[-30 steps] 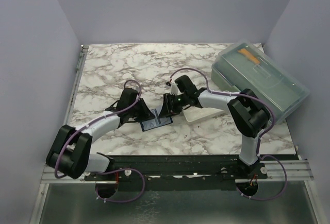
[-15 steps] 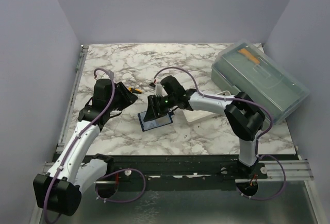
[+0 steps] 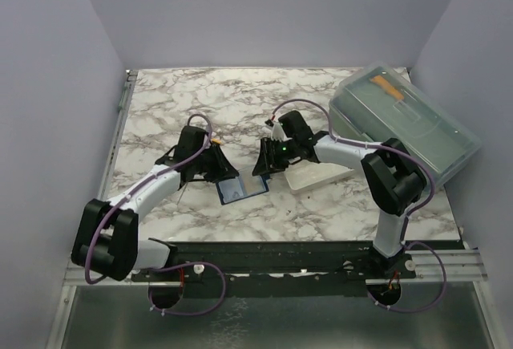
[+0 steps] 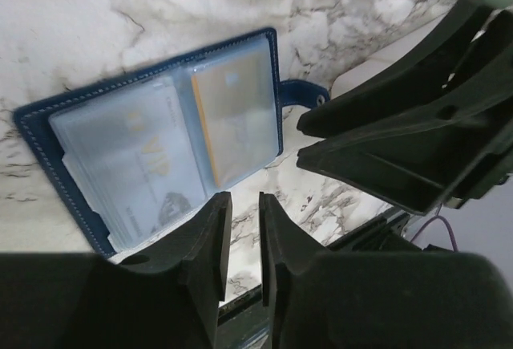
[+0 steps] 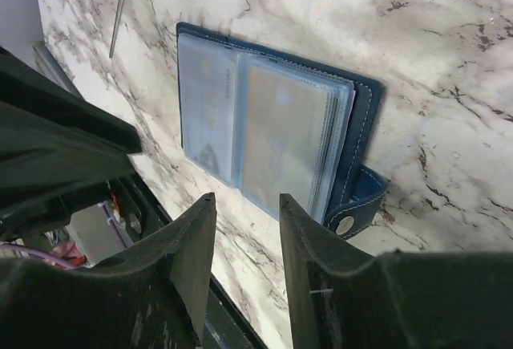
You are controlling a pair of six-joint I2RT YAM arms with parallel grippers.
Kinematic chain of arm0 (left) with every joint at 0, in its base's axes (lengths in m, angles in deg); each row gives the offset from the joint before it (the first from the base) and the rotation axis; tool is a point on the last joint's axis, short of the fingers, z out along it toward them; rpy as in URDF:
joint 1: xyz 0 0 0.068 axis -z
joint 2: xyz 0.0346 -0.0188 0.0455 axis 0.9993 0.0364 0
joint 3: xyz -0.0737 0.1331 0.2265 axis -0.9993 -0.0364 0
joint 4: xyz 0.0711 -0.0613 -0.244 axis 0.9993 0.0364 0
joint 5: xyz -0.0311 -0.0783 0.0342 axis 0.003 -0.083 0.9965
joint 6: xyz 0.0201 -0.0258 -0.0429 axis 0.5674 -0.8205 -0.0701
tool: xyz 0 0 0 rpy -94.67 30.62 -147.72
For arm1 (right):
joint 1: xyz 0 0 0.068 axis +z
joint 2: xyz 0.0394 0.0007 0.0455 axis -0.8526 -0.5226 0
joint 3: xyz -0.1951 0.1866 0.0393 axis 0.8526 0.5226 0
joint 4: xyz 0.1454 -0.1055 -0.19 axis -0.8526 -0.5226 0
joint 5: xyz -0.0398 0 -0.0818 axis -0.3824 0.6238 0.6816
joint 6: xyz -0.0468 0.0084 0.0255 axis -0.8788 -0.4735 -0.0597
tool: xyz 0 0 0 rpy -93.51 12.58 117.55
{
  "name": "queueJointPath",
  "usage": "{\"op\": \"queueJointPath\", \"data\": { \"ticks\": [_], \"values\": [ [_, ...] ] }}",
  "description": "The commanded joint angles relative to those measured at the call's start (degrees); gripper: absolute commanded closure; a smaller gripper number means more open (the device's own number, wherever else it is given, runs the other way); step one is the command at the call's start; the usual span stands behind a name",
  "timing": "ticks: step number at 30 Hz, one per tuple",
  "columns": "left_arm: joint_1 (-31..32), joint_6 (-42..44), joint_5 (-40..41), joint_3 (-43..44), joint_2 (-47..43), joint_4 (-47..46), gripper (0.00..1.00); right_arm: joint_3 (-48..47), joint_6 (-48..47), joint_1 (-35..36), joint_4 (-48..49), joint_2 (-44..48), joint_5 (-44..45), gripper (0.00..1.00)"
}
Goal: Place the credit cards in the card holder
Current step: Insert the credit card into the card holder.
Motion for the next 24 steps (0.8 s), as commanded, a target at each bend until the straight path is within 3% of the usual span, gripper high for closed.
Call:
{"op": "queueJointPath", "data": {
  "ticks": [1,8,24],
  "values": [
    [2.6,-2.3,-3.0,-1.8,4.7,-8.4,0.77,-0.2,-1.7,0.0,-1.0,-1.0,0.0,0.59],
    [4.7,-3.1,-2.4,-2.5,11.9,-14.3,0.86,-0.5,-2.5,-0.2,-2.9,-2.3,3.0,0.56],
    [5.0,-1.9,3.3,-5.9,16.7,-15.7,0.9,-1.1,-3.8,-0.1,-3.8,-4.4,4.0,0.52]
  ]
}}
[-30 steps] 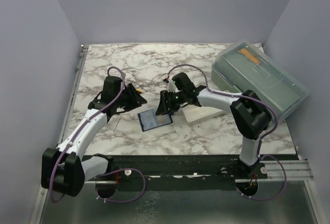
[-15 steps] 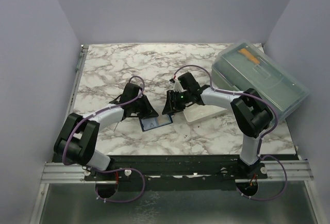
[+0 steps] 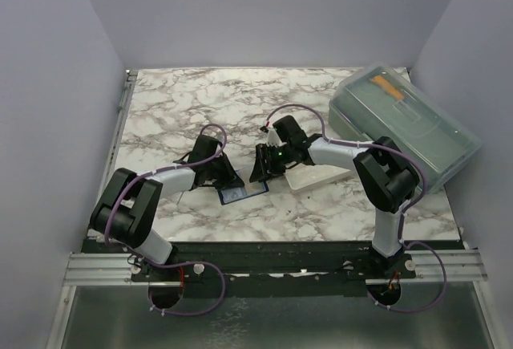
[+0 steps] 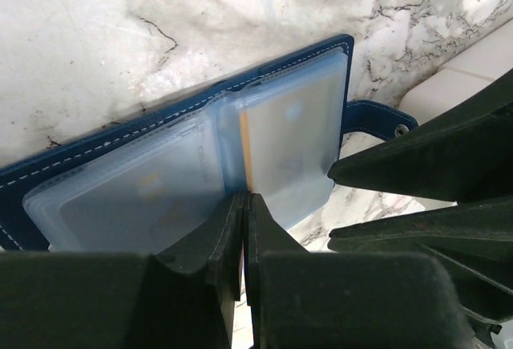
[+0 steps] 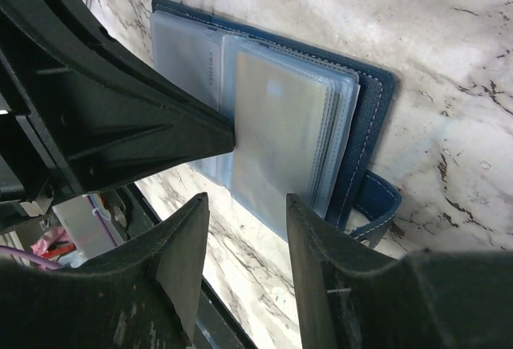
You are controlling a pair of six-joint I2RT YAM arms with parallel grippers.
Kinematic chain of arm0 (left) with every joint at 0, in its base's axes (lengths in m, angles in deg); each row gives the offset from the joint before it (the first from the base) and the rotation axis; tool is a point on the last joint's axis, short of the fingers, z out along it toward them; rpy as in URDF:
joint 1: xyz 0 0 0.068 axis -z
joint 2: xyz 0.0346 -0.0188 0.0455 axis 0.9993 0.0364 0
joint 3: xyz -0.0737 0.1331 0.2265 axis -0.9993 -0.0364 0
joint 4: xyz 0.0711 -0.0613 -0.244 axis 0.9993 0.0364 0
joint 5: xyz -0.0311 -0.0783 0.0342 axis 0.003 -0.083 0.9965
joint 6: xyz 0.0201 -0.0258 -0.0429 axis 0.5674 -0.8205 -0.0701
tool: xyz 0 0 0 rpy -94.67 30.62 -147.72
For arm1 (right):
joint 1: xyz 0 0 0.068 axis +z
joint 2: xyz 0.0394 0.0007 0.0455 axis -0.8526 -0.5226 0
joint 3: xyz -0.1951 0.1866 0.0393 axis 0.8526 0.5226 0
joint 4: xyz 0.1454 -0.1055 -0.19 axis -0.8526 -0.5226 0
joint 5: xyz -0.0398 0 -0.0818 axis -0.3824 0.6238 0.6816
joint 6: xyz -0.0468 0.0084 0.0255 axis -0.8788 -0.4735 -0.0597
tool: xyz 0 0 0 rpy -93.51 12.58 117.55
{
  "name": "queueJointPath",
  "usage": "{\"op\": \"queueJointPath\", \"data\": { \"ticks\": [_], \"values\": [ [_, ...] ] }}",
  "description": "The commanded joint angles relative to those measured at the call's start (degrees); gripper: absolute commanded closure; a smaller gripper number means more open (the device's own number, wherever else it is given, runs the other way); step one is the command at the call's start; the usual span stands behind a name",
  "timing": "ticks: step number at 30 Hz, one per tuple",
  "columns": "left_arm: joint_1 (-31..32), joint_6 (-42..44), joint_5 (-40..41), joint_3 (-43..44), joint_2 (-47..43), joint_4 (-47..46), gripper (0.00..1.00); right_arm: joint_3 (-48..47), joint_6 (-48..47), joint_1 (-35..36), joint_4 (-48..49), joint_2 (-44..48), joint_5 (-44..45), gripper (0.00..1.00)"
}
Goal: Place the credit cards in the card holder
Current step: Insert the credit card into the card holder.
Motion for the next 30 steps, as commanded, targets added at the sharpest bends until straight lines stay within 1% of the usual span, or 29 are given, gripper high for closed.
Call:
{"op": "queueJointPath", "data": {
  "ticks": [1,12,17,25,30],
  "values": [
    [0.1,0.9,2.9,-1.7,1.6,-1.4,0.91,-0.8,-2.4,-0.6,-3.3,-1.2,3.9,0.52],
    [0.1,1.0,3.9,-2.8,1.3,-1.4,0.91,-0.8,-3.5,-0.6,-6.3,0.4,7.3,0.49],
    [0.1,1.1,4.1,-3.1,1.2,-1.4,0.91,-0.4,-3.4,-0.6,-5.9,-0.1,6.4,0.49],
    [0.0,1.2,4.1,-3.2,0.9,-1.4,0.92,0.5,-3.4,-0.6,-7.4,2.3,8.9,0.48],
    [0.0,1.3,4.1,-3.1,1.0,-1.4,0.92,0.8,-3.2,-0.6,-7.2,2.6,8.6,0.48]
  ]
}}
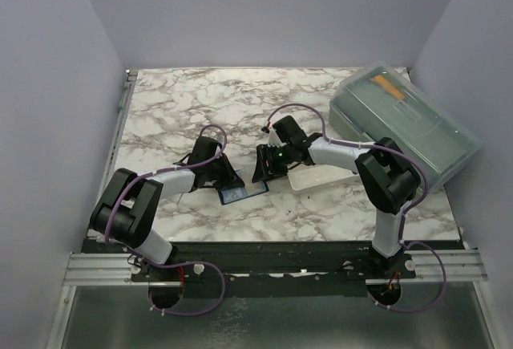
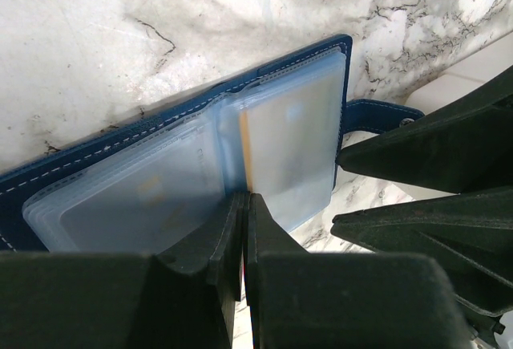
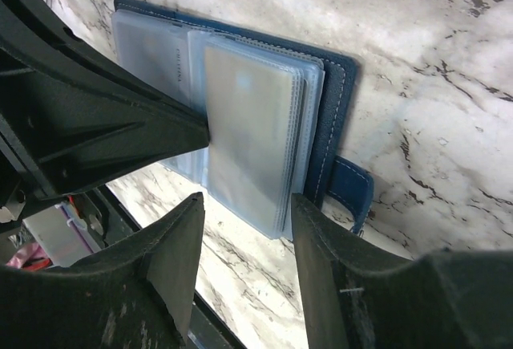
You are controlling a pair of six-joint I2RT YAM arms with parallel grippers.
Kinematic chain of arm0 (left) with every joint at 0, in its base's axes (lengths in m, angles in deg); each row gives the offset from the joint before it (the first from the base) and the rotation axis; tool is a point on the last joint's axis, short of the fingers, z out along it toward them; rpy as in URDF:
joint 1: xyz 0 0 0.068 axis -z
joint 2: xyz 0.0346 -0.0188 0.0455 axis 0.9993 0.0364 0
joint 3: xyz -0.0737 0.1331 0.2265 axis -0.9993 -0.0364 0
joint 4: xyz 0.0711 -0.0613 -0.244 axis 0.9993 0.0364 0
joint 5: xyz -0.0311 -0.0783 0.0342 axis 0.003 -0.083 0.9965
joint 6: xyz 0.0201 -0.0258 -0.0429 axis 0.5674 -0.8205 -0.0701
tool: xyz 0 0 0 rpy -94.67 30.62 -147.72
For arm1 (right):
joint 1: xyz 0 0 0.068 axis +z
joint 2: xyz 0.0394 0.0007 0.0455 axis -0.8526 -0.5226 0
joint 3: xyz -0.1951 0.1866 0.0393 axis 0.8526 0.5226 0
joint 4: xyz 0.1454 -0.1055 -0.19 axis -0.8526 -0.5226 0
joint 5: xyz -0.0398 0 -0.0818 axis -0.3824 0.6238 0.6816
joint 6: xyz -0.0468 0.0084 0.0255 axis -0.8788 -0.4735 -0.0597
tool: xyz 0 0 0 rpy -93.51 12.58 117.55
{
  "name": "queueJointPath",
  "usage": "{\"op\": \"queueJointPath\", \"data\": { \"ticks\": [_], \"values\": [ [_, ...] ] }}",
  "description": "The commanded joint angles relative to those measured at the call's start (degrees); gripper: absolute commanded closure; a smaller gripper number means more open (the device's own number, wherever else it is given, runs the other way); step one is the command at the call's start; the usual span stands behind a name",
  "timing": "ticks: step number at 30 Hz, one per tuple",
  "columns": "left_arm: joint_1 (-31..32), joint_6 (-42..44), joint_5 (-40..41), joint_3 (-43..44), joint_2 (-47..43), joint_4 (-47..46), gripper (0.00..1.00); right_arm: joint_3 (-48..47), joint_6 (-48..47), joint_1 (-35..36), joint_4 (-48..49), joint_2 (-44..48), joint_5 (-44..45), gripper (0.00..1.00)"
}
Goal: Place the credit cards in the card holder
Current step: Insert the credit card into the card holder.
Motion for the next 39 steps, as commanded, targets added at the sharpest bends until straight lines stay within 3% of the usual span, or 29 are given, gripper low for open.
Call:
{"op": "queueJointPath", "data": {
  "ticks": [1,13,39],
  "values": [
    [0.1,1.3,3.4,-1.6,0.3,1.6,0.92,1.7,-1.2,-1.0,-2.7,1.8,3.5,0.48],
    [0.0,1.1,3.3,-2.0,0.1,1.3,0.92,1.9,0.1,-1.0,1.4,-0.6,-2.6,0.61],
    [0.1,0.5,3.3,-3.4,-2.5,0.9,0.92,2.0,3.9,-1.0,9.0,-4.1,-12.5,0.54]
  ]
}}
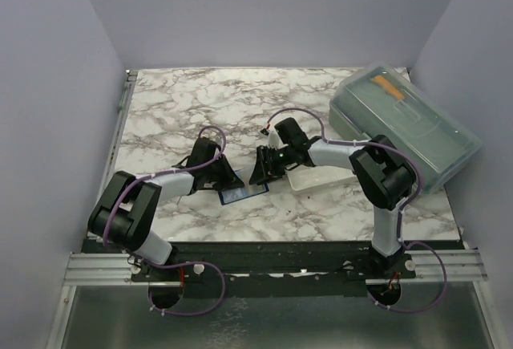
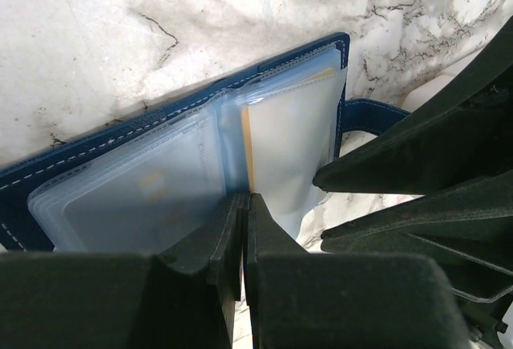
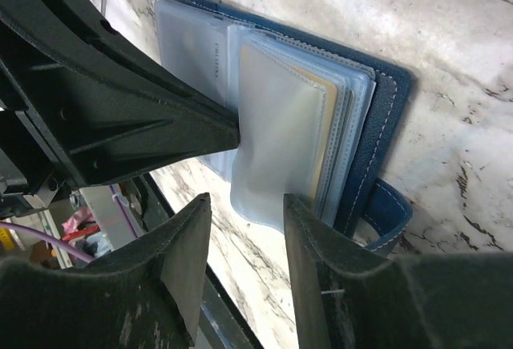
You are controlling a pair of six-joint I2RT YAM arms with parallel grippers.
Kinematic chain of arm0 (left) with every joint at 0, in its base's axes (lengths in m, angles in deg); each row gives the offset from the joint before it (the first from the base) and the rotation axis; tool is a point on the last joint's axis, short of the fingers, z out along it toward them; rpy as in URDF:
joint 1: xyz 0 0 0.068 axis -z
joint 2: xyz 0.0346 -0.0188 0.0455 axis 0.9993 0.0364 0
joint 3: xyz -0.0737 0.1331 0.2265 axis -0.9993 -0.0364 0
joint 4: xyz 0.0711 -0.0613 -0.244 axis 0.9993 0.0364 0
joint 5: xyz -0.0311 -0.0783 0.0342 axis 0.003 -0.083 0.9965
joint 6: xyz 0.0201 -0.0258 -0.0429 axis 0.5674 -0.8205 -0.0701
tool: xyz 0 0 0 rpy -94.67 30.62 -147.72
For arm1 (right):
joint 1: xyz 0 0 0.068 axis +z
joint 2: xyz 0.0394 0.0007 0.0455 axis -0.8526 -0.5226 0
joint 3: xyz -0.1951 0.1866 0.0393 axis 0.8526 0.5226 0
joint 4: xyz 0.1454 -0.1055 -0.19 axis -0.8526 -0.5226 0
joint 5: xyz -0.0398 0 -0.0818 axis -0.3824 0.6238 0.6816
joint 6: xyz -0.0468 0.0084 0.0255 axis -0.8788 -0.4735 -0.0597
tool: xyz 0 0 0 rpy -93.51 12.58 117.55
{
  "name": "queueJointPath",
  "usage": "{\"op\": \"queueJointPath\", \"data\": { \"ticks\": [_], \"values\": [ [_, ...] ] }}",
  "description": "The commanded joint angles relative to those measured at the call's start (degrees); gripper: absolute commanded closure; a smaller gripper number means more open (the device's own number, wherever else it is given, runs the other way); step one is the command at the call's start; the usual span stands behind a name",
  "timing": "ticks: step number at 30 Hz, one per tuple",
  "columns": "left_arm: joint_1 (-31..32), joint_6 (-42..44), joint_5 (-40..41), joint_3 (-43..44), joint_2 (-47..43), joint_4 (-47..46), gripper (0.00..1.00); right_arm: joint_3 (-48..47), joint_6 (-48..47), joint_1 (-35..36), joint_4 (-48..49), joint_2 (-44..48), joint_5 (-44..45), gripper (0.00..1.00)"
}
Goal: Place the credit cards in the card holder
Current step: Insert the credit card into the card holder.
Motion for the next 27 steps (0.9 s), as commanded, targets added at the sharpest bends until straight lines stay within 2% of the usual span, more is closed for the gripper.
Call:
{"op": "queueJointPath", "data": {
  "ticks": [1,5,8,13,16,19,23,27],
  "values": [
    [0.0,0.7,2.7,-1.6,-1.5,3.0,0.92,-0.3,0.2,-0.1,0.7,-1.4,-1.6,0.54],
    [0.0,0.1,1.4,-0.6,-3.5,3.2,0.88,-3.1,-4.0,0.2,-8.8,2.3,6.4,0.53],
    [0.0,-0.2,0.1,1.3,-5.7,4.7,0.83,-5.9,-7.9,0.3,-18.8,9.0,17.5,0.5],
    [0.0,1.5,-2.1,5.3,-10.5,9.5,0.67,-8.6,-12.2,-1.5,-34.0,20.8,40.1,0.43],
    [-0.2,3.5,-2.9,7.3,-12.8,12.4,0.6,-7.9,-13.6,-4.1,-37.2,25.9,46.3,0.36],
    [-0.4,5.4,-3.4,7.9,-14.1,14.1,0.58,-5.0,-15.5,-6.3,-33.7,28.1,38.7,0.33],
    [-0.5,5.9,-3.9,7.4,-14.5,14.1,0.57,-3.0,-14.0,-6.3,-26.9,23.5,25.6,0.35],
    [-0.6,5.7,-4.2,6.7,-16.1,14.2,0.57,-3.4,-12.4,-6.2,-21.7,18.3,20.4,0.36]
  ]
}}
